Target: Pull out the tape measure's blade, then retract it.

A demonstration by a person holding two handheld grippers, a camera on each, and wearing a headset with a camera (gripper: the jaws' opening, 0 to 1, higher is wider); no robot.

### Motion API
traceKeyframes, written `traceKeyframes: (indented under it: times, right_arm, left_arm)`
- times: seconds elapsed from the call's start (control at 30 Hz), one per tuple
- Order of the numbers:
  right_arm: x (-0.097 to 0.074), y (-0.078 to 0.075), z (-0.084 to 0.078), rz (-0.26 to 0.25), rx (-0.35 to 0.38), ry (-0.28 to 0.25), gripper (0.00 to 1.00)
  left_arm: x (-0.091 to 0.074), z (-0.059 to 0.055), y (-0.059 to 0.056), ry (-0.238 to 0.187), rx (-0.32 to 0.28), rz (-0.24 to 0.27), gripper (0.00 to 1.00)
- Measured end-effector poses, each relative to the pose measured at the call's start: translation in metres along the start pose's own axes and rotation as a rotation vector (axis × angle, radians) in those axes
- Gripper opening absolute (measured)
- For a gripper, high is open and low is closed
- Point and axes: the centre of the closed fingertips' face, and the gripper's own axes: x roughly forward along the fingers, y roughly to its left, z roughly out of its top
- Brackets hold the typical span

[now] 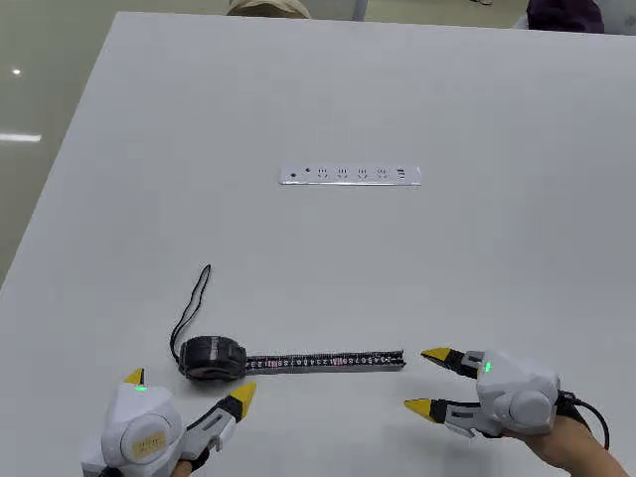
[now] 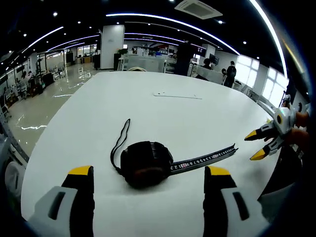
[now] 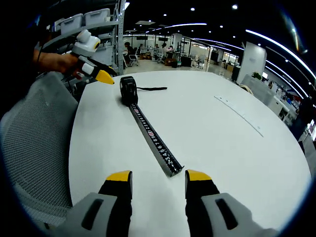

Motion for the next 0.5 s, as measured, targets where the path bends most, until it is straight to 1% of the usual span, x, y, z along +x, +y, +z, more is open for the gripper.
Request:
traceKeyframes:
  times: [0.17,0.23,0.33,0.4,0.5]
  right_arm:
    - [0.006,-0.007,-0.003,0.031,-0.035,0.013,0.37]
    - [0.008,-0.011,-0.003,0.04,-0.046,0.017,0.37]
    - [0.011,-0.016,-0.003,0.059,-0.058,0.016,0.33]
    - [0.014,-0.018,-0.005,0.076,-0.075,0.035,0.33]
    - [0.017,-0.021,-0.005,0.096,-0.088,0.041,0.31]
  left_arm:
    - [0.003,-0.002,0.0,0.009,-0.008,0.001,0.9]
    - [0.003,-0.001,0.0,0.007,-0.01,0.004,0.9]
    - [0.005,0.0,0.001,0.002,-0.009,0.011,0.88]
    - [0.008,0.001,0.0,0.001,-0.013,0.011,0.89]
    - [0.011,0.002,0.0,0.0,-0.013,0.014,0.88]
